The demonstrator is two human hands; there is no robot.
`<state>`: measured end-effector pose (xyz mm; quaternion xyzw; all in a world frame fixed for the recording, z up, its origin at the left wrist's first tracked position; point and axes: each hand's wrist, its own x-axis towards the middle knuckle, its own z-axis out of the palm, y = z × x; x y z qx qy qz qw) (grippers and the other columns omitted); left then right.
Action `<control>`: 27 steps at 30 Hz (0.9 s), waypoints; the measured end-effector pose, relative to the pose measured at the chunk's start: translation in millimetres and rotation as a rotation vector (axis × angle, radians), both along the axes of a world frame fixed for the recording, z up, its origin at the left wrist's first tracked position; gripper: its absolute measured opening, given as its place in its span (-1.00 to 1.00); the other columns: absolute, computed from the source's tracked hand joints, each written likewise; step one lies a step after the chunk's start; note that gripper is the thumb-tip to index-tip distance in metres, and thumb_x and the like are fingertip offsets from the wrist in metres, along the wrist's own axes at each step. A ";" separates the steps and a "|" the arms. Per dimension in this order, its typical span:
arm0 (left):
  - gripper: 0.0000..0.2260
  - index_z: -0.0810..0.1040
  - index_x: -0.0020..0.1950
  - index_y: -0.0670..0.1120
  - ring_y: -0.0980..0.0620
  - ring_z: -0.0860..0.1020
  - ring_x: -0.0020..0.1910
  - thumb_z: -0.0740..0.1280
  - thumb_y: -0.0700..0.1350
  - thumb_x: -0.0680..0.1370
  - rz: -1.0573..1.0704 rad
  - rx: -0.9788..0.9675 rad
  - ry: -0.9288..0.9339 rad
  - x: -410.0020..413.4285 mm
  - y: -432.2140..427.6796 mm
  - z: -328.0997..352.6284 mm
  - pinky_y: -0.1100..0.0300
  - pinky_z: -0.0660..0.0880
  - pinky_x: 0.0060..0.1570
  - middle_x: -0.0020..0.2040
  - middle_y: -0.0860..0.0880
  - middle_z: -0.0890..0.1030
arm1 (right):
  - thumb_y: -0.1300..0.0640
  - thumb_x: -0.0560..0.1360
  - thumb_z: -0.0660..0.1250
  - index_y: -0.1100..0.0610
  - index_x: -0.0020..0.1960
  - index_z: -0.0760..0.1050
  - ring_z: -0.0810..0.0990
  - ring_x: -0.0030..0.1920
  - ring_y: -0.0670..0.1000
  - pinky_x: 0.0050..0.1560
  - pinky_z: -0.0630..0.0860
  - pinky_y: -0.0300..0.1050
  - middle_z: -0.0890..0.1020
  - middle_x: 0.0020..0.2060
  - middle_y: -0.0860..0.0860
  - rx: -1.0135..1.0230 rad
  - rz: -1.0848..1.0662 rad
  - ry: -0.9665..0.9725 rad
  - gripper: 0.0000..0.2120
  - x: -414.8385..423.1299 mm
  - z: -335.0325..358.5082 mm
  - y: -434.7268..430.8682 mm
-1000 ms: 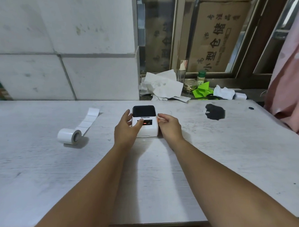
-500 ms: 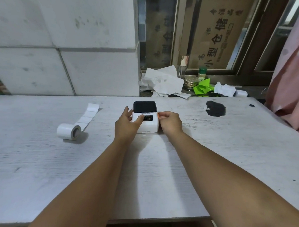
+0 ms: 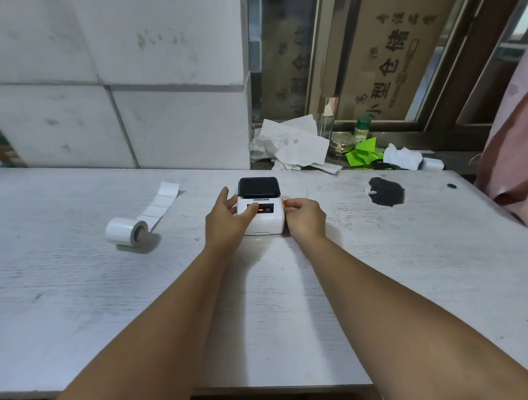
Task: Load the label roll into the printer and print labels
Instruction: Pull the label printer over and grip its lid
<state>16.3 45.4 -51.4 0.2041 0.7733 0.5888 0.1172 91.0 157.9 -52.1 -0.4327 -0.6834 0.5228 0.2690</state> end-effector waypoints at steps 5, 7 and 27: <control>-0.65 0.36 0.12 -0.05 0.07 0.54 0.12 0.42 0.00 0.45 0.037 -0.010 0.019 0.5 0.7 -3.7 0.24 0.35 -0.05 0.09 0.08 0.54 | 0.06 0.54 0.23 0.08 0.05 0.55 0.57 -0.06 0.05 -0.04 0.49 -0.13 0.62 -0.04 0.00 0.059 -0.021 0.002 -0.82 3.6 2.5 -3.0; -0.70 0.39 0.07 -0.06 0.09 0.54 0.07 0.41 0.00 0.47 0.045 -0.015 0.026 1.2 -0.1 -3.2 0.28 0.36 -0.14 0.00 0.13 0.53 | 0.04 0.56 0.21 0.13 0.05 0.53 0.52 -0.08 0.03 -0.06 0.38 -0.17 0.63 -0.02 0.02 0.106 -0.004 -0.019 -0.79 4.9 2.5 -5.0; -0.81 0.60 0.07 -0.01 0.28 0.52 -0.18 0.34 0.02 0.52 0.063 0.004 0.096 -1.4 -0.5 -5.3 0.53 0.33 -0.28 0.02 0.11 0.61 | 0.05 0.45 0.38 0.03 0.04 0.47 0.54 -0.13 -0.13 -0.21 0.35 -0.41 0.60 -0.15 -0.13 0.039 0.012 0.172 -0.81 10.3 1.8 -9.8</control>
